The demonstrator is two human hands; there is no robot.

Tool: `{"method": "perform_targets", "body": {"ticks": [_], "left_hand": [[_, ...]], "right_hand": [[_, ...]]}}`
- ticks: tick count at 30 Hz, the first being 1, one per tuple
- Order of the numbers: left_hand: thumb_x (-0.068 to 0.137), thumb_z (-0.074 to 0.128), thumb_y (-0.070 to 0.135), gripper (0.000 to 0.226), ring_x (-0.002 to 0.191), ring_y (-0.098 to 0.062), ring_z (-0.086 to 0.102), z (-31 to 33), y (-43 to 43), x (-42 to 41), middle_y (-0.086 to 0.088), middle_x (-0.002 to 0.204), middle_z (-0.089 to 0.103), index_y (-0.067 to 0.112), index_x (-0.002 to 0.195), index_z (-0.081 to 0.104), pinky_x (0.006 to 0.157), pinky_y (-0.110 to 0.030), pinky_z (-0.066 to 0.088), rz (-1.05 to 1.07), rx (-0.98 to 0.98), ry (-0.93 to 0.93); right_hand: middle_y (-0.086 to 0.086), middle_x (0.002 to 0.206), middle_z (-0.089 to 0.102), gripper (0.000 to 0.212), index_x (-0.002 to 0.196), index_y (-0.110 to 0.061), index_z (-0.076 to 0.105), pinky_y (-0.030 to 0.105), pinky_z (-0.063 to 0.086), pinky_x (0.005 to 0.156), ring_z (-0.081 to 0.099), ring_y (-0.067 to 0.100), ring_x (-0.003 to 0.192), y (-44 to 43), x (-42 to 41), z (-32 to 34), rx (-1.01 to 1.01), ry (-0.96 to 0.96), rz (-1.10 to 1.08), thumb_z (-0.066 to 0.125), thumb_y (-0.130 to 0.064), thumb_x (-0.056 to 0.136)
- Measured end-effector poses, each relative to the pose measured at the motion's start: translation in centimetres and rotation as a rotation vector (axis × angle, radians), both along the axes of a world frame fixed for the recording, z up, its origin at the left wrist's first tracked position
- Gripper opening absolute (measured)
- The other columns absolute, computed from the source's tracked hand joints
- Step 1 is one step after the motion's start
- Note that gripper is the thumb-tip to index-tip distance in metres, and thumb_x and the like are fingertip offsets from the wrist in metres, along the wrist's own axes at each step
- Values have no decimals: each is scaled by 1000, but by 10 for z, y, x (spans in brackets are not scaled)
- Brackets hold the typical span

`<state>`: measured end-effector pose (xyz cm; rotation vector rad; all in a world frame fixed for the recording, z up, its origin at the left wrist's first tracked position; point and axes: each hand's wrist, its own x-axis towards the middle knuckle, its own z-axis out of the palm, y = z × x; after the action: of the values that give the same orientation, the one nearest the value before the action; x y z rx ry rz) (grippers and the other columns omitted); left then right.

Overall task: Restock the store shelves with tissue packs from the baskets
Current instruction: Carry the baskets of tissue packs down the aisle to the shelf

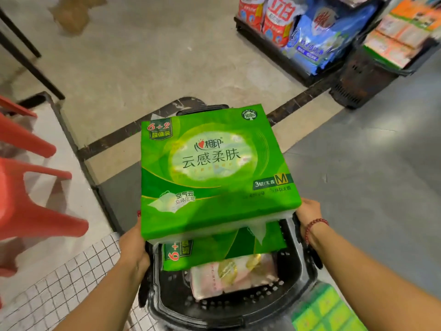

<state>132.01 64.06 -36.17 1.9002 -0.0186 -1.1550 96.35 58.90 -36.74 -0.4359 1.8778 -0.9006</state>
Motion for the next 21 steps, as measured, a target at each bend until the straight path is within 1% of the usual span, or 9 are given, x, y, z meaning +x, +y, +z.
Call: {"method": "perform_targets", "body": {"ticks": [1,3,5,9,12,14,16,18,21], "left_hand": [[88,58,2,28,48,-24,52,12,-6,-11,-46,116,50,-19,106,56,37,-21,41,-13,-3,-6],[89,59,4,14,42,-17,46,37,-22,-37,-28,75,66,-10,91,61,34,-17,33,-30,2,9],[89,61,5,19,35,-14,46,57,-37,-66,-11,57,57,1,71,55,29,-14,31,-63,-11,12],[87,62,5,22,31,-8,46,89,-71,-123,-12,67,55,4,67,53,31,-13,32,-208,-46,15],[86,64,5,11,48,-18,53,109,-99,-164,-12,71,61,-2,80,59,32,-16,38,-291,-76,39],[88,65,10,15,50,-20,56,119,-122,-191,-12,71,62,-3,87,60,31,-15,37,-346,-91,44],[89,65,15,18,42,-18,60,126,-149,-217,-12,71,63,-1,80,62,31,-16,38,-399,-112,66],[89,65,16,18,46,-18,64,130,-178,-243,-16,77,66,2,79,63,39,-21,46,-481,-126,133],[84,69,14,15,50,-23,62,132,-229,-281,-19,80,67,3,77,62,41,-26,49,-545,-136,161]], "right_hand": [[16,83,45,18,87,-4,54,37,33,70,38,23,81,5,-13,13,-9,3,-36,68,-16,87],[15,80,43,24,74,-4,50,37,30,70,36,23,79,11,-41,35,-26,5,-127,67,-15,88],[12,74,42,37,61,-7,42,37,28,69,35,19,74,15,-69,52,-45,11,-196,64,-11,89],[8,66,40,41,56,-7,40,38,28,68,33,15,69,24,-121,82,-37,17,-321,59,-6,92],[13,72,47,37,59,-4,44,38,31,67,38,17,70,22,-159,104,-58,6,-418,60,-9,91],[12,74,47,36,60,-4,45,37,32,66,36,17,65,16,-181,117,-80,24,-467,60,-10,92],[9,71,48,36,59,-5,45,37,33,67,34,15,61,8,-202,126,-104,34,-523,61,-10,91],[6,63,48,37,57,-5,47,37,34,70,36,15,58,-2,-221,132,-120,43,-578,61,-8,91],[10,73,53,32,61,-2,51,36,36,72,44,17,69,-24,-252,135,-130,50,-647,62,-8,90]]}}
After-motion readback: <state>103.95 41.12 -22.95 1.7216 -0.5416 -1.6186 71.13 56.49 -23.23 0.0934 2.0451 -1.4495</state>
